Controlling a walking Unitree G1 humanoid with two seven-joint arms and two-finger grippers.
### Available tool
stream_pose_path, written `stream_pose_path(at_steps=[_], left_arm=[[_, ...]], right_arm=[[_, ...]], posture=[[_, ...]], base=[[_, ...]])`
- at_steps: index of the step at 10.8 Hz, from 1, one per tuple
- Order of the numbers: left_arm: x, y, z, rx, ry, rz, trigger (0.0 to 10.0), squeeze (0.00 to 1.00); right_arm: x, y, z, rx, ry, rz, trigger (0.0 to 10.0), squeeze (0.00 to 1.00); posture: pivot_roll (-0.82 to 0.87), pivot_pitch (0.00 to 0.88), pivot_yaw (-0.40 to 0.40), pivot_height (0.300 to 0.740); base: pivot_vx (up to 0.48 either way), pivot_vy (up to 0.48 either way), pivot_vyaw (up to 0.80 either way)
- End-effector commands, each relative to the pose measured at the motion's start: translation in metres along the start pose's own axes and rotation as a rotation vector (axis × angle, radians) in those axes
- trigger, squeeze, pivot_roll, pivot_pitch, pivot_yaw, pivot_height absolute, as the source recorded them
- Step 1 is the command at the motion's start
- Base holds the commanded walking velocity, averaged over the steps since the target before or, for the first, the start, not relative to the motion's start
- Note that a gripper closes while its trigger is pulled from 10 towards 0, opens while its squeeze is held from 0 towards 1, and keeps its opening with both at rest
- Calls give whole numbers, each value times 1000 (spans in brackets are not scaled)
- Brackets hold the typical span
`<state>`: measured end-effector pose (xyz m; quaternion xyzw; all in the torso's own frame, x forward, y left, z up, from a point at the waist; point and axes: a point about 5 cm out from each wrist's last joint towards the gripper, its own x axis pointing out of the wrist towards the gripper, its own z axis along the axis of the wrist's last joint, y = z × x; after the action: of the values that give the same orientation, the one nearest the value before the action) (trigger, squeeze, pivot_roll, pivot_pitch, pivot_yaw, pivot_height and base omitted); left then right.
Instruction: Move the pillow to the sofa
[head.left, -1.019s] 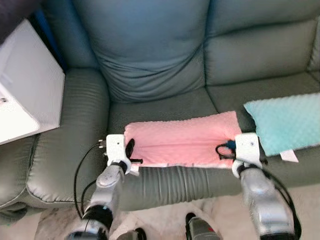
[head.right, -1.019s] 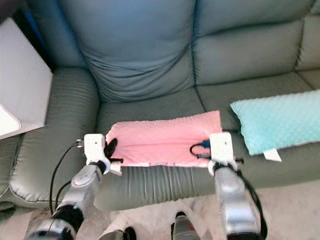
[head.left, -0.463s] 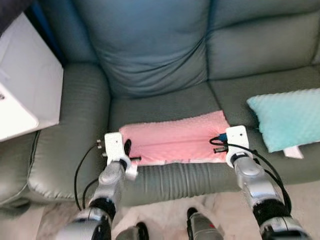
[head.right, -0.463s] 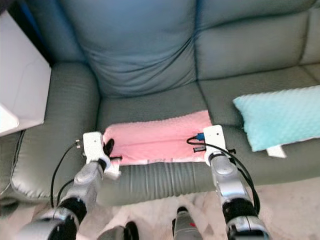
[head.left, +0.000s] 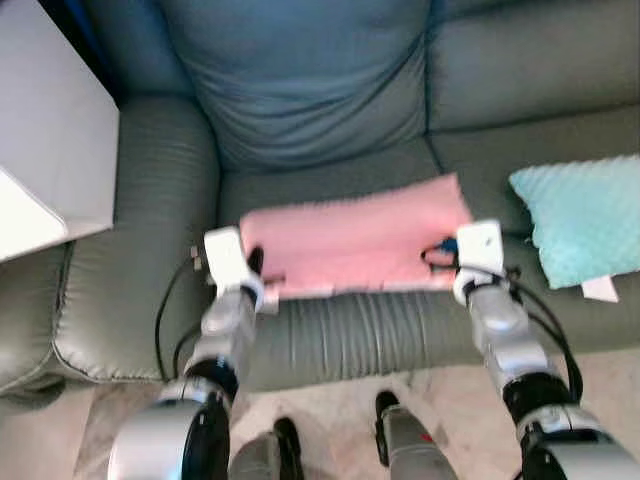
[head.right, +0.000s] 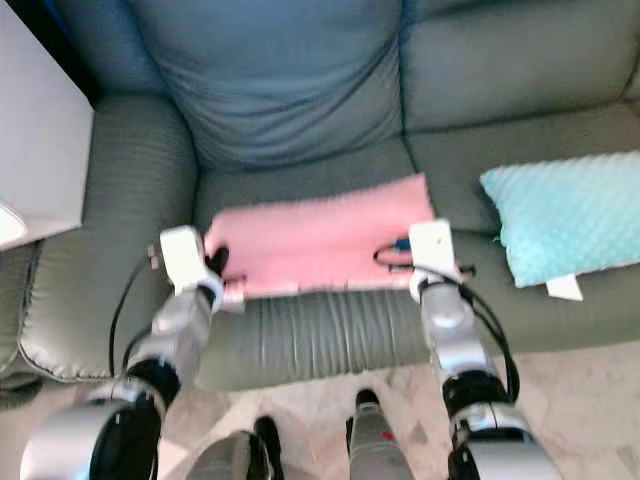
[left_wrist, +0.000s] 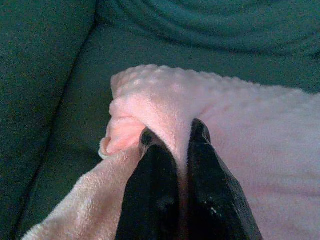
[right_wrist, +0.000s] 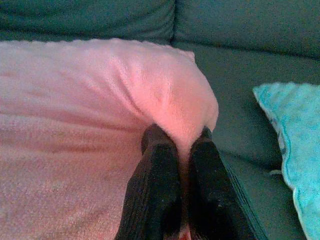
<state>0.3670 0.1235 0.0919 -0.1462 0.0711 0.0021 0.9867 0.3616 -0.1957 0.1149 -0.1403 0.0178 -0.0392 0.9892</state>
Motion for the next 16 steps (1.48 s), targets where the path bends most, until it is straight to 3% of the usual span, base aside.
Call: stream_pose_path(at_steps=[1, 2, 6, 8, 10, 12, 14, 16], left_arm=[[-2, 21, 1, -21, -17, 66, 10000, 0], [0, 23, 7, -57, -36, 79, 10000, 0], [-11, 28, -21, -48, 53, 116, 10000, 0], [-12, 27, -23, -51, 61, 117, 10000, 0], [-10, 18, -21, -65, 64, 113, 10000, 0], [1, -1, -1, -100, 13, 81, 10000, 0], [4, -11, 4, -110, -4, 60, 10000, 0], [0, -7, -7, -92, 32, 71, 10000, 0]], right_arm=[[-2, -11, -7, 21, 10, -63, 10000, 0], [-1, -11, -6, 31, 3, -62, 10000, 0], [-2, -5, -16, 17, 35, -53, 10000, 0], [-2, -7, -17, 10, 38, -61, 10000, 0], [-2, -16, -18, -9, 29, -97, 10000, 0], [4, -30, -2, -32, -29, -141, 10000, 0], [6, -35, 1, -48, -44, -157, 10000, 0], [1, -30, -10, -51, -12, -142, 10000, 0]], posture=[[-301, 427, 150, 740], [-302, 431, 149, 740], [-295, 444, 145, 740], [-296, 445, 144, 740], [-294, 455, 147, 740], [-298, 463, 149, 740], [-302, 468, 148, 740], [-301, 474, 149, 740]], base=[[0, 0, 0], [0, 0, 0], [0, 0, 0], [0, 0, 0], [0, 0, 0], [0, 0, 0], [0, 0, 0], [0, 0, 0]])
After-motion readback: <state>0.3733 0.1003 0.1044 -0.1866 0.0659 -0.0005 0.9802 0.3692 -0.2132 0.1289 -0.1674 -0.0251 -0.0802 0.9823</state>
